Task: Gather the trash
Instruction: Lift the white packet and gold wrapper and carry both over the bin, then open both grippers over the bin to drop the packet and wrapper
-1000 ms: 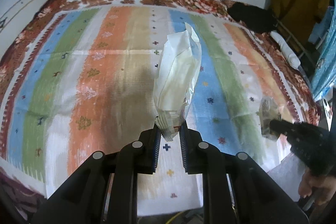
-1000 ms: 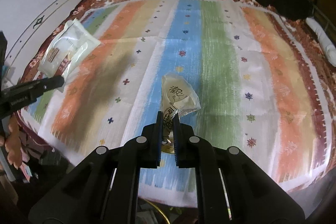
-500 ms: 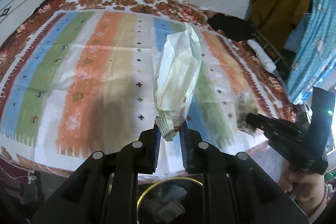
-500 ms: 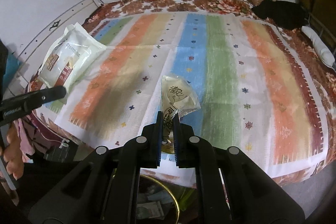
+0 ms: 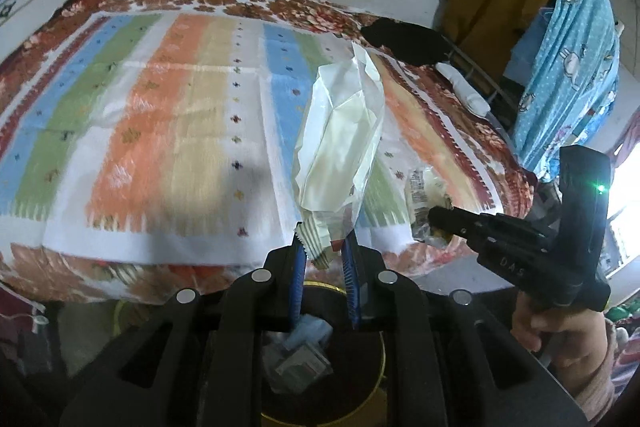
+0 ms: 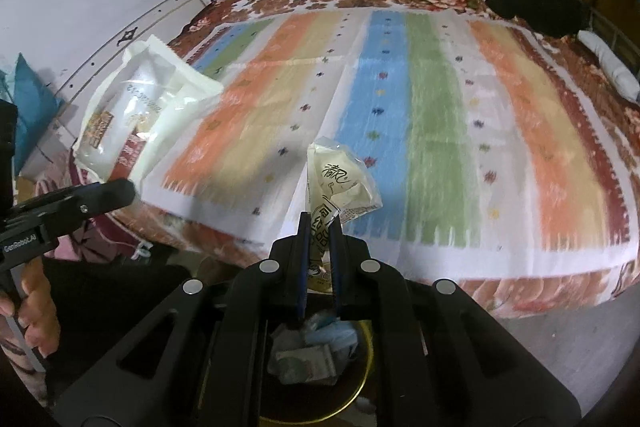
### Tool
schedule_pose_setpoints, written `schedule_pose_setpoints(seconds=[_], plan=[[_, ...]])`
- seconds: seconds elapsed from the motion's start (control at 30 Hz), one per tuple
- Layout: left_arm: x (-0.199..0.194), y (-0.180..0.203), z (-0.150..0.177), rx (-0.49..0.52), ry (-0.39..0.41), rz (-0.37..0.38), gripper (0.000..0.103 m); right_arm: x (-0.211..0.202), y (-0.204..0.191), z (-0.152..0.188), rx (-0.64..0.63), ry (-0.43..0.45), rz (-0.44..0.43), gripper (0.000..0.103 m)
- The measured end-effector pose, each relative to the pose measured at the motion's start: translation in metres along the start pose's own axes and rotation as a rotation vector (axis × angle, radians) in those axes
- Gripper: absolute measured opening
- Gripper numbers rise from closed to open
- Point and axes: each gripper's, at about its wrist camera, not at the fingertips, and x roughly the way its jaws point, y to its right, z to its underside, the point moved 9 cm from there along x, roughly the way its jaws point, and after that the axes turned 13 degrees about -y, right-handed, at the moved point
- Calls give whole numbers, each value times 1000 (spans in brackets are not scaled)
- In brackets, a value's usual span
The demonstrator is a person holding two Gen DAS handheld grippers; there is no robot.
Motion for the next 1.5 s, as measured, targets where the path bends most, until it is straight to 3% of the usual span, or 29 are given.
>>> schedule_pose_setpoints(seconds=[0.33, 0.57, 0.97, 1.2, 1.37, 1.5], plan=[[19, 1, 60, -26, -72, 32, 17, 4, -16, 52, -15, -27, -30, 8], [31, 2, 95, 11, -111, -38, 17, 6, -27, 85, -22, -54, -42, 8], [54, -2, 148, -34, -210, -50, 17, 24, -42, 132, -12, -140, -55, 8], [68, -5, 162, -58, -270, -51, 16, 39, -40, 145, 17, -217, -43, 9], [78, -19, 166, -166, -330, 6, 16, 54, -35, 145, 40, -257, -18, 11], [86, -24, 169, -204, -378, 7, 16, 71, -35, 147, 76, -312, -47, 13]])
